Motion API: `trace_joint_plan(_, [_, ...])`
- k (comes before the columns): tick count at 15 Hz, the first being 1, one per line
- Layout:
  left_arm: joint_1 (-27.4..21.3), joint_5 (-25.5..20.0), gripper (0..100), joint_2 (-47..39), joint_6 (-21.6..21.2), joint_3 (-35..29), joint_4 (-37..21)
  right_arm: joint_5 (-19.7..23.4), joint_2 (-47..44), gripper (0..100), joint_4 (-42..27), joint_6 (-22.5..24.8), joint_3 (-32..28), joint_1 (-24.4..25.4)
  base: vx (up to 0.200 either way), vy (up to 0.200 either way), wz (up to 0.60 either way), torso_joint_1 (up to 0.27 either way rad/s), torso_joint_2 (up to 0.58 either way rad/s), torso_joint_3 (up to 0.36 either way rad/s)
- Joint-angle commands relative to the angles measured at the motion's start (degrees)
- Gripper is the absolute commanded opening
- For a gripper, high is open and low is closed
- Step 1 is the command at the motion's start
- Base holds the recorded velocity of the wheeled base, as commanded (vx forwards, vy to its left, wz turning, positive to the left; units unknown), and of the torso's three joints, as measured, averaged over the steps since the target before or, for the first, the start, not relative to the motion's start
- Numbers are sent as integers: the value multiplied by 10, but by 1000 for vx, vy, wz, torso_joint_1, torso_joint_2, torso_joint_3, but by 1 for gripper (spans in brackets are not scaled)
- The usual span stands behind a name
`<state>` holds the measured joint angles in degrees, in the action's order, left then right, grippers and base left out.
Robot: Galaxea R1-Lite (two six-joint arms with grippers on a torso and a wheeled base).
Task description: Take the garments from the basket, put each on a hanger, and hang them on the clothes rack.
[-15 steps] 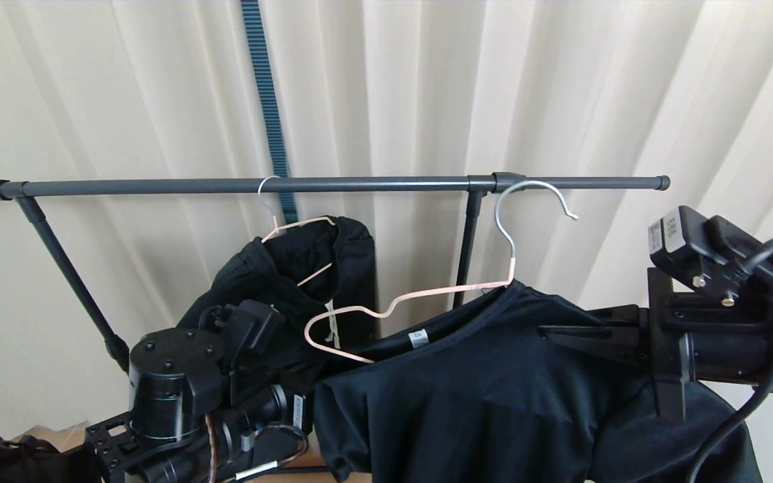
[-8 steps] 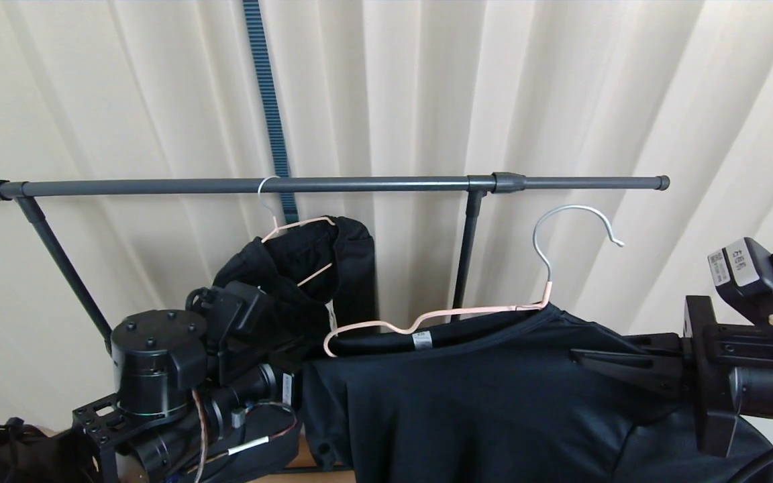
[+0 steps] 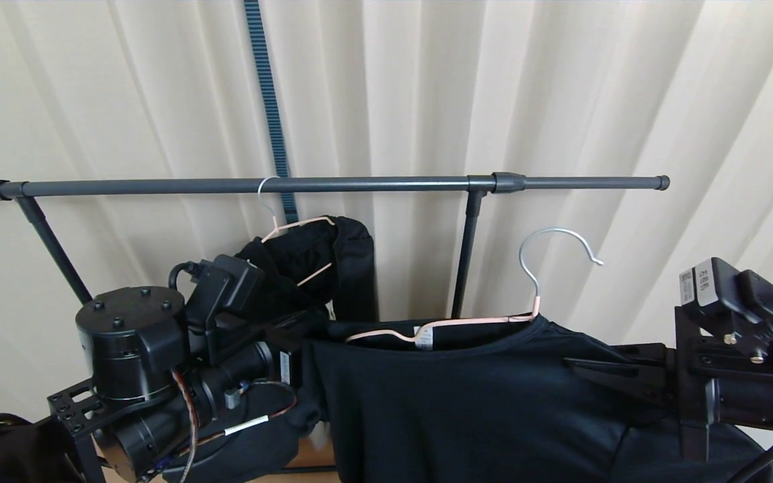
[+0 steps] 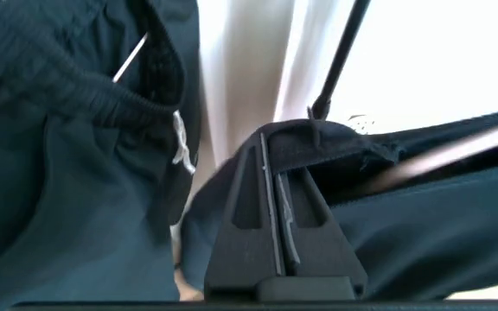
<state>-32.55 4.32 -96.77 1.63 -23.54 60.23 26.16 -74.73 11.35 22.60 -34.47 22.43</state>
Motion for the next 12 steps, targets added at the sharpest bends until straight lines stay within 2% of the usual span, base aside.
trace_joint_plan(1, [-14, 0, 0, 14, -5, 0, -6, -2, -26, 0, 11, -1, -2, 11, 0, 0, 0, 0, 0, 0])
trace_joint_plan(4, [-25, 0, 0, 22, -26, -4, -27, 0, -33, 0, 63, -9, 16, 17, 0, 0, 0, 0, 0, 0])
trace_joint_plan(9, [-40, 1, 0, 22, -26, -16, -42, 3, -35, 0, 68, -32, 21, 54, 0, 0, 0, 0, 0, 0])
trace_joint_plan(12, [-61, 5, 0, 25, -27, -27, -51, 1, -40, 0, 90, -52, 23, 59, 0, 0, 0, 0, 0, 0])
